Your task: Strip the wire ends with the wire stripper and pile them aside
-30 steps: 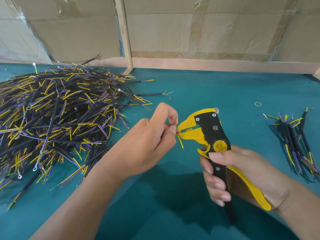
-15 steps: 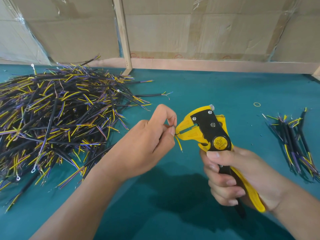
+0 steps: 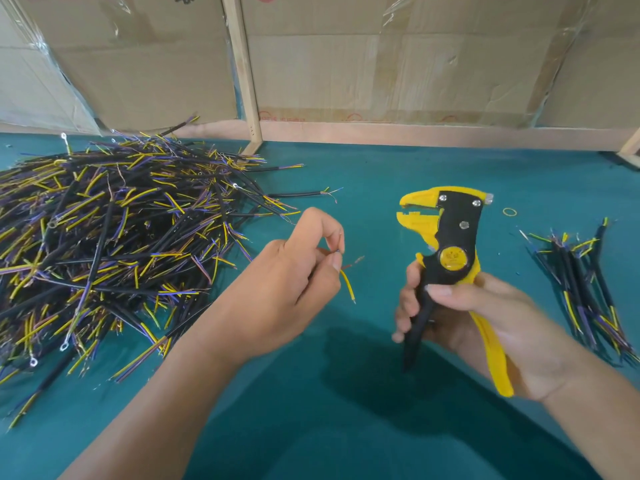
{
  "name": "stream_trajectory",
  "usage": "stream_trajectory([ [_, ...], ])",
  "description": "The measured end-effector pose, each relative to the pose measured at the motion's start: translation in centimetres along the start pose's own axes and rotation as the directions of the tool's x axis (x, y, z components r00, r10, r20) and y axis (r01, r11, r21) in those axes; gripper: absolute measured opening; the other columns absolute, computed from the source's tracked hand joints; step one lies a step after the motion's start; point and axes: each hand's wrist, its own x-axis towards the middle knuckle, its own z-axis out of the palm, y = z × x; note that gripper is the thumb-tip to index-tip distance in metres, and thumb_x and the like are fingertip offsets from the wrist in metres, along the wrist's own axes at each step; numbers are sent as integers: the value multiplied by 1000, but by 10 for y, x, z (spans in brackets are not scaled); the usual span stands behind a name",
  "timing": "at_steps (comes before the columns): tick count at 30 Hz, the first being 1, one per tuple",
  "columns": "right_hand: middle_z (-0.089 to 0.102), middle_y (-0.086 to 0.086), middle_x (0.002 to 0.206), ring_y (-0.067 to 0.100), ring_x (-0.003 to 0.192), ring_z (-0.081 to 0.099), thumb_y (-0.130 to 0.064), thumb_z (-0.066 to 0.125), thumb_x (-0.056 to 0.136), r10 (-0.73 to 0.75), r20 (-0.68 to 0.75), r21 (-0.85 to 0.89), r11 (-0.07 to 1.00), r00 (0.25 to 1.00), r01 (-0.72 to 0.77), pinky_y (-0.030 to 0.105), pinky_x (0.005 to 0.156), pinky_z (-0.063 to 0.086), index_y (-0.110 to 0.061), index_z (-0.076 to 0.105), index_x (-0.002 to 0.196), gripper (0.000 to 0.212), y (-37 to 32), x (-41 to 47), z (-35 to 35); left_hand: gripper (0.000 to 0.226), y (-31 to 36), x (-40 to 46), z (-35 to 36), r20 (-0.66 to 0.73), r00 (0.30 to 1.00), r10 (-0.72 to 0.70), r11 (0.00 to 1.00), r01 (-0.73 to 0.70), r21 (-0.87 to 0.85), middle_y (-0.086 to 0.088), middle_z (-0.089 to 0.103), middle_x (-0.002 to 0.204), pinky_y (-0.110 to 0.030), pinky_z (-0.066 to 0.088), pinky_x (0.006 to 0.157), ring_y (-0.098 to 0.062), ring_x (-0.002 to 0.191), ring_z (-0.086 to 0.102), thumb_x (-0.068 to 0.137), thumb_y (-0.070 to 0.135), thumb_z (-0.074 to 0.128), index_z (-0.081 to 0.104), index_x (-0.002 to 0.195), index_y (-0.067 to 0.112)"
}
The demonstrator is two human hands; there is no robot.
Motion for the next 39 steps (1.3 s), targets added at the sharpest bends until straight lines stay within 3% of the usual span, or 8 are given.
stream_trajectory([
  [6, 74, 2, 97, 20, 87, 67, -34, 78, 66, -183, -103, -322, 936, 978, 141, 34, 79, 59, -28, 76, 96, 31, 22, -3, 16, 4, 9, 0, 18, 49, 999, -15, 996, 20, -86, -9, 45, 56, -36, 34, 51, -23, 51, 33, 97, 32, 37, 33, 98, 32],
  [13, 71, 5, 94, 21, 88, 67, -16, 74, 79, -242, -179, -176, 962, 954, 211, 46, 92, 54, -16, 73, 100, 22, 28, 0, 23, 3, 18, -2, 41, 119, 992, -44, 979, 67, -195, 17, 54, 53, -26, 33, 44, -19, 47, 35, 97, 35, 35, 33, 97, 33],
  [17, 73, -3, 85, 9, 78, 66, -19, 69, 81, -325, -174, -293, 918, 930, 266, 16, 72, 52, -28, 76, 92, 15, 25, -3, 28, 2, 17, -2, 41, 124, 990, -66, 970, 93, -223, 9, 54, 54, -22, 32, 45, -17, 48, 35, 96, 37, 36, 34, 97, 35],
  [19, 71, -4, 80, 7, 71, 65, -18, 68, 84, -388, -154, -364, 877, 909, 313, 12, 67, 50, -25, 74, 91, 12, 25, -4, 30, 2, 17, -2, 41, 128, 990, -54, 972, 81, -221, 16, 55, 55, -15, 32, 47, -9, 47, 35, 97, 34, 36, 34, 97, 34],
  [24, 68, 7, 81, 15, 72, 61, -20, 67, 86, -481, -134, -525, 776, 867, 349, 16, 70, 51, -10, 67, 96, 14, 26, -5, 29, 4, 17, -2, 41, 133, 989, -62, 972, 90, -216, 0, 53, 56, -28, 33, 43, -18, 47, 32, 96, 35, 37, 34, 96, 38],
  [27, 66, 7, 81, 28, 75, 58, -20, 66, 89, -483, -111, -573, 745, 868, 341, 24, 70, 50, -13, 66, 95, 10, 25, -4, 27, 4, 17, -2, 40, 132, 988, -82, 972, 108, -207, -11, 49, 57, -37, 33, 44, -24, 48, 31, 94, 37, 37, 34, 95, 40],
  [34, 68, 2, 80, 30, 76, 64, -25, 63, 87, -498, -196, -587, 749, 845, 306, 41, 73, 58, -28, 68, 93, 8, 24, 0, 19, 3, 14, -2, 39, 117, 989, -88, 974, 110, -197, -13, 46, 55, -38, 33, 44, -25, 48, 31, 92, 36, 37, 35, 94, 37],
  [39, 71, 5, 85, 23, 80, 68, -24, 71, 82, -381, -149, -451, 847, 912, 280, 27, 73, 56, -24, 71, 94, 13, 17, 1, 9, 2, 12, -1, 32, 81, 991, -105, 974, 119, -193, -13, 45, 54, -41, 33, 49, -28, 50, 33, 92, 37, 37, 36, 93, 38],
])
